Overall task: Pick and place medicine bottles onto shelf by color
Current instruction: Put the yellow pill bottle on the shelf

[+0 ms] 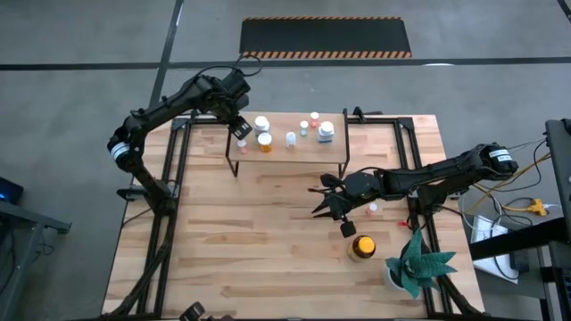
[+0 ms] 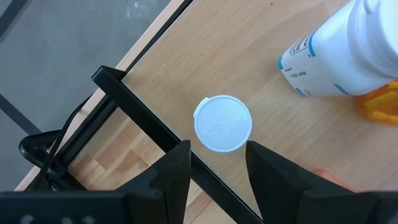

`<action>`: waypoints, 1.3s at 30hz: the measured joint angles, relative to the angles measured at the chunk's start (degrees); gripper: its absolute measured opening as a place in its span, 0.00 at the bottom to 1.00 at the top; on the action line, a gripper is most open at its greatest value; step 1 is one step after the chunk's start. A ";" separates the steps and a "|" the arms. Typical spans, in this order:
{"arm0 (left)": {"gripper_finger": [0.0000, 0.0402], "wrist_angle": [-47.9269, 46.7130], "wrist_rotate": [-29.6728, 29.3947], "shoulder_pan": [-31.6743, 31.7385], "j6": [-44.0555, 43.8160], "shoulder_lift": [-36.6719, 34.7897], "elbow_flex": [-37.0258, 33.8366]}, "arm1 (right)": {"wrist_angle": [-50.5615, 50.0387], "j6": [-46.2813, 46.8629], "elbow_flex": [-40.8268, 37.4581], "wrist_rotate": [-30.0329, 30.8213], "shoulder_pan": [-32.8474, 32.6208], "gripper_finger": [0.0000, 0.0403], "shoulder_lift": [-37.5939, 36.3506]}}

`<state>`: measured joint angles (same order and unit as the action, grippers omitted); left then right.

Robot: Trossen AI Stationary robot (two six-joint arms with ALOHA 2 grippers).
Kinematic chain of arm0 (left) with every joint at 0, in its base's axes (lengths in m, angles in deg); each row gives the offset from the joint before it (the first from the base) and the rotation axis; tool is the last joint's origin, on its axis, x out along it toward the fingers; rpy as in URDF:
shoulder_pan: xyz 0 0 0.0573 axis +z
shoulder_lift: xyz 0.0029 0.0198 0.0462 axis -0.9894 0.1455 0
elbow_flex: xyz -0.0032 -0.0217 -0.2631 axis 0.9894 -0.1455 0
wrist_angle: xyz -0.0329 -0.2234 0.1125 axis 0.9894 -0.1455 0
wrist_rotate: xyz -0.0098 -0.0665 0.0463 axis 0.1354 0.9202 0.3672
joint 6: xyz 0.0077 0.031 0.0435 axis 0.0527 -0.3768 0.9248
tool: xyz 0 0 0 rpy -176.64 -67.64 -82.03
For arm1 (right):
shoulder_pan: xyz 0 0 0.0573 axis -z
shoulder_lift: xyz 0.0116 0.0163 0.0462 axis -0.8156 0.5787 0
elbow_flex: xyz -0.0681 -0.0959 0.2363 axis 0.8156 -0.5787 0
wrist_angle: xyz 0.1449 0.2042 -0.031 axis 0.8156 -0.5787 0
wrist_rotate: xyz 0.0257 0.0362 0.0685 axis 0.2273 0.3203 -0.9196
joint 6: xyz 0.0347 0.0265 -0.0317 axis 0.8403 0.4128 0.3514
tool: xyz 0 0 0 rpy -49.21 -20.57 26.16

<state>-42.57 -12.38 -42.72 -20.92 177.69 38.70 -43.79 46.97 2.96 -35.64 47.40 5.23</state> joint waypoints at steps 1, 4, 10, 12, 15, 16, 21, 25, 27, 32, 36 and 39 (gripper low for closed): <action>0.34 -0.03 0.00 0.00 0.08 -0.12 0.01 | -0.04 0.00 0.00 0.00 0.00 0.11 0.00; 0.34 -0.94 0.00 0.00 0.16 -0.57 0.51 | -0.30 0.00 0.00 -0.01 0.00 0.11 0.00; 0.34 -3.33 0.34 -0.77 -0.60 -3.75 2.77 | -0.40 0.00 0.00 0.09 0.00 0.11 0.00; 0.34 -3.19 1.40 -2.53 -3.29 -5.90 3.07 | -0.59 0.00 0.00 0.11 0.00 0.11 0.00; 0.34 -1.24 1.57 -8.18 -7.37 -9.49 2.70 | -1.75 0.00 0.00 0.13 0.00 0.11 0.00; 0.34 0.37 1.32 -10.80 -7.78 -10.74 2.14 | -2.16 0.00 0.00 0.12 0.00 0.11 0.00; 0.34 17.58 -1.89 -28.33 -8.95 -16.20 -4.53 | -3.15 0.46 0.00 0.13 0.00 0.11 0.00; 0.34 35.29 -5.21 -42.00 -4.89 -18.74 -12.60 | -3.13 0.01 0.00 0.13 0.00 0.11 0.00; 0.34 44.15 -5.88 -47.78 -2.91 -19.24 -17.28 | -3.12 -0.26 0.00 0.12 0.00 0.11 0.00; 0.34 62.34 -6.26 -58.00 2.69 -18.72 -28.20 | -2.89 1.14 0.00 0.13 0.00 0.11 0.00; 0.34 70.98 -6.35 -61.51 5.53 -18.00 -34.54 | -5.70 6.74 1.49 0.12 0.00 0.18 0.00; 0.34 73.31 -6.49 -61.98 6.23 -18.15 -37.39 | -15.02 13.65 5.34 0.25 0.00 0.27 -0.09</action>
<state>30.74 -18.87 -104.70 -14.69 159.53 1.30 -58.81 60.62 8.30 -35.39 47.40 5.14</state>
